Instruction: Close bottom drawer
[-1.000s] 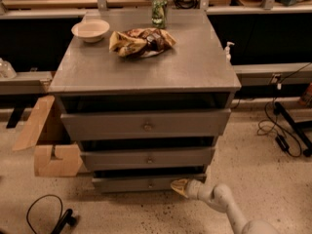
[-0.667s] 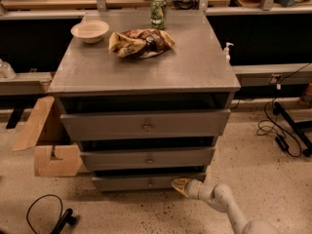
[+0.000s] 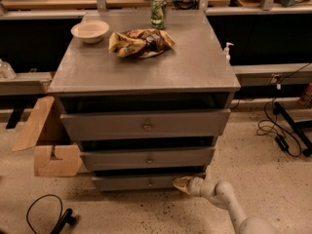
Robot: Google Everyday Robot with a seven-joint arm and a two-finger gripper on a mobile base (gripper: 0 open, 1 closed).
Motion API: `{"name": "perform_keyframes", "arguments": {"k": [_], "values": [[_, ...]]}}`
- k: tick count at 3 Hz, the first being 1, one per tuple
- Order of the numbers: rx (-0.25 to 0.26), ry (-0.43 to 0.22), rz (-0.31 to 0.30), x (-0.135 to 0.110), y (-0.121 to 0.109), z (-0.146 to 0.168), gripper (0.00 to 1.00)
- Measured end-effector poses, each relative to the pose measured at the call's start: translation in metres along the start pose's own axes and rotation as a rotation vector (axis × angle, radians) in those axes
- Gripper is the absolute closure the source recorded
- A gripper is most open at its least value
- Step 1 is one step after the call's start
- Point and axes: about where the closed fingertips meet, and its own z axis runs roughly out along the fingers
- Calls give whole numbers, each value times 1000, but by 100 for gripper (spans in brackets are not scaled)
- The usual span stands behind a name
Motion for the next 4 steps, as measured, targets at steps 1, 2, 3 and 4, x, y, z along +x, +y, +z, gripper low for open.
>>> {"name": "perform_keyframes", "arguments": {"k": [1, 2, 3, 4], "values": [[0, 0, 0, 0, 0, 0, 100], [0, 0, 0, 0, 0, 0, 100], [0, 0, 0, 0, 1, 0, 100], [0, 0, 0, 0, 1, 0, 100]]}}
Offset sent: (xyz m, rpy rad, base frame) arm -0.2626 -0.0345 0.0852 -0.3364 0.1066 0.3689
